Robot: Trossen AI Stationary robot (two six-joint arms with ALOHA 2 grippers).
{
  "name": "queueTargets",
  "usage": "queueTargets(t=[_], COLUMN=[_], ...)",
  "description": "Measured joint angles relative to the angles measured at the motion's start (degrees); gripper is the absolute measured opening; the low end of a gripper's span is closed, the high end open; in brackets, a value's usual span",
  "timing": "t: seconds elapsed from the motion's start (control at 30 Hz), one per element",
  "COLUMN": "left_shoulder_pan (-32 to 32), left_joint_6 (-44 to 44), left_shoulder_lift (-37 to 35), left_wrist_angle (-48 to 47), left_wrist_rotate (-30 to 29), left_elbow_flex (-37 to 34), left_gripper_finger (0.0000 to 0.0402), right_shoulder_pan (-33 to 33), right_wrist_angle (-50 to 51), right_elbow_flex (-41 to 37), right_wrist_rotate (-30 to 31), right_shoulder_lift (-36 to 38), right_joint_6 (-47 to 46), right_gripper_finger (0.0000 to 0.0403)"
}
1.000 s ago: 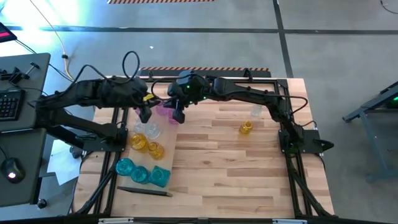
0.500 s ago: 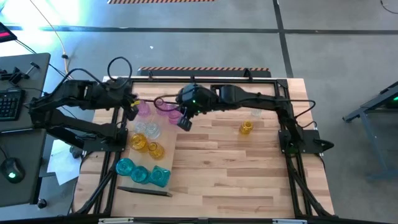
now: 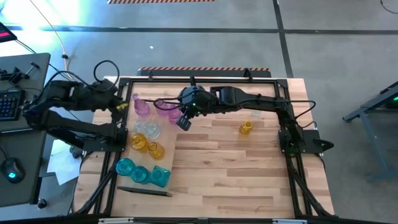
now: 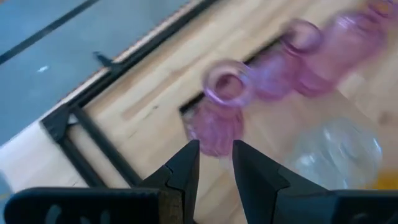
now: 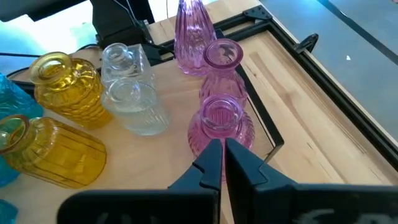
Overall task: Sort vases onto shelf
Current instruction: Adjust the violet flower vase on the shelf
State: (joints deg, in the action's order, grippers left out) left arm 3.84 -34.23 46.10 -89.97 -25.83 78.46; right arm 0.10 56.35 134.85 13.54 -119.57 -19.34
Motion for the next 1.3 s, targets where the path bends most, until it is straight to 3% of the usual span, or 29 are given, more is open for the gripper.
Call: queueTargets(t=[0.27,0.43,0.67,0.97,1.3], left_shoulder_pan=[0.00,0.00,0.00,0.00,0.00], left_joint_6=[10.43,9.01,6.04,0.98,-0.10], left_shoulder_lift=[-5.06,-5.61,-5.22,-5.65,-5.56], left_wrist_angle=[-0.09,0.07,0.02,0.28,5.68], left_wrist_rotate=[1.89,1.38,-1.08,-7.88,-9.92], left_elbow_flex=[0.00,-0.72,-7.46,-12.17,-17.88], left_gripper_finger=[0.0087,0.0086,0.0064,0.0027,0.0002], right_shoulder_pan=[0.01,0.02,0.61,1.55,1.51], right_wrist_angle=[0.01,2.43,12.35,12.51,13.30], right_elbow_flex=[0.00,0.00,0.00,0.00,0.00], right_wrist_rotate=[0.00,0.02,3.28,3.37,2.49], right_shoulder_lift=[0.00,0.00,0.00,0.00,0.00], right_joint_6=[0.27,-1.47,-6.42,-8.66,-10.27], right_gripper_finger=[0.0000,0.0000,0.0000,0.0000,0.0000])
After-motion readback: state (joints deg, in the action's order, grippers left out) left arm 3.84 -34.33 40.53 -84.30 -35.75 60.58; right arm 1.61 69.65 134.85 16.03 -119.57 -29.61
